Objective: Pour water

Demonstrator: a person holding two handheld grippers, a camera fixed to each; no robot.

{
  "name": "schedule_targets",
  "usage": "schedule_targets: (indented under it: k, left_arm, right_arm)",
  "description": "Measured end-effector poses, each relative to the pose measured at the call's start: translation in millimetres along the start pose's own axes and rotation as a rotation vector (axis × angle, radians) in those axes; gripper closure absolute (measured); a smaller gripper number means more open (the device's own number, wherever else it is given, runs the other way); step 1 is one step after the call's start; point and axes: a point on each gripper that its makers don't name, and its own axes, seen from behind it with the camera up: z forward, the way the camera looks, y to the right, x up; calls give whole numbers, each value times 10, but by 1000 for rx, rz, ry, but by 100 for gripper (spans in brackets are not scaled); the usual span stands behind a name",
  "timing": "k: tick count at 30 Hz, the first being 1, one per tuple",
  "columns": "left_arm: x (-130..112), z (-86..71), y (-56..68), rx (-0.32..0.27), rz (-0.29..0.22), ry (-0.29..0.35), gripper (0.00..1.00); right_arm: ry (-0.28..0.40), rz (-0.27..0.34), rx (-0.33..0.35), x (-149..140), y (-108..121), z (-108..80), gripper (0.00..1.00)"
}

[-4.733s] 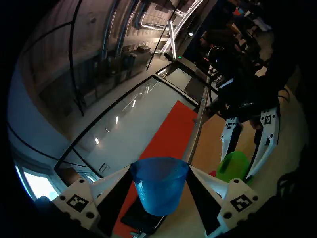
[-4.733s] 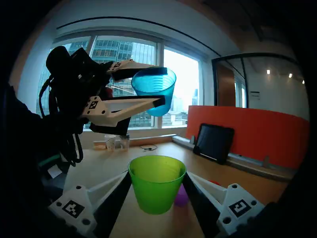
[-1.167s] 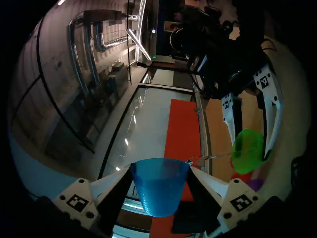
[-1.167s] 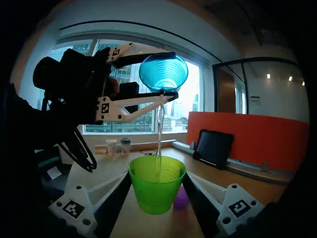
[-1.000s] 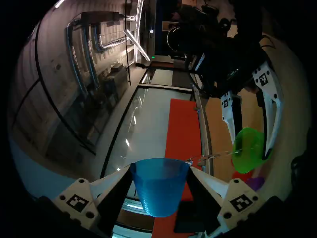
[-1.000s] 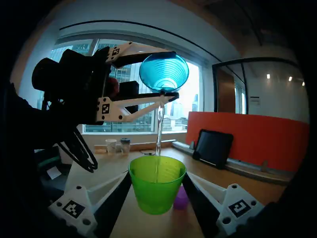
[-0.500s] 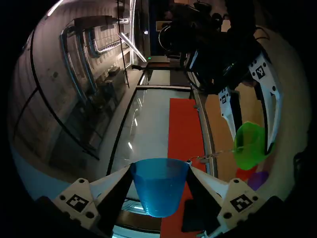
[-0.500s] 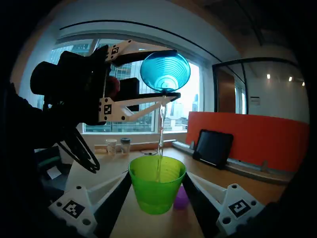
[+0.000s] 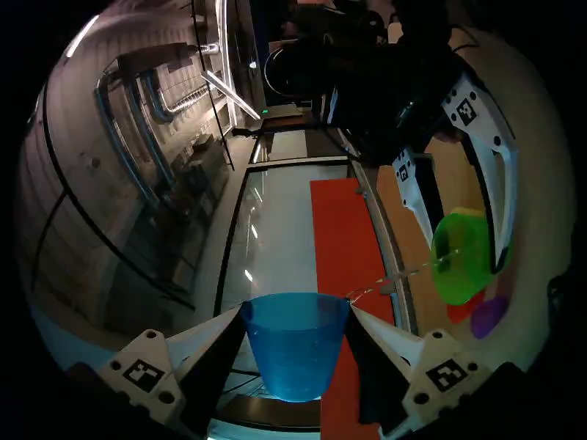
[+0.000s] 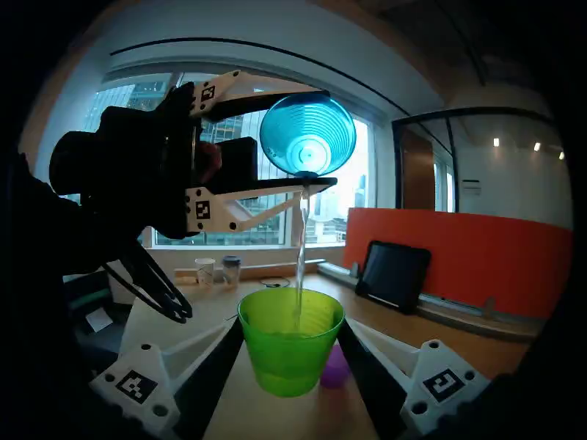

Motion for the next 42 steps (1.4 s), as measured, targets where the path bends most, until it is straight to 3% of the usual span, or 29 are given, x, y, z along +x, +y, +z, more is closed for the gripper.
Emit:
schedule_targets:
  k: [17, 23, 32, 42]
  left_arm:
    - [68, -14, 49, 22, 60, 9, 12]
    - [80, -22, 56, 23, 50, 8, 12]
    - [-10, -16, 50, 18, -36, -9, 12]
    - [-97, -18, 136, -19, -228, -17, 12]
  right_arm:
    - [11, 9, -9, 25, 51, -6, 10]
    - [12, 8, -8, 35, 47, 2, 10]
    - [16, 9, -15, 59, 66, 4, 10]
    - [19, 10, -22, 68, 78, 10, 10]
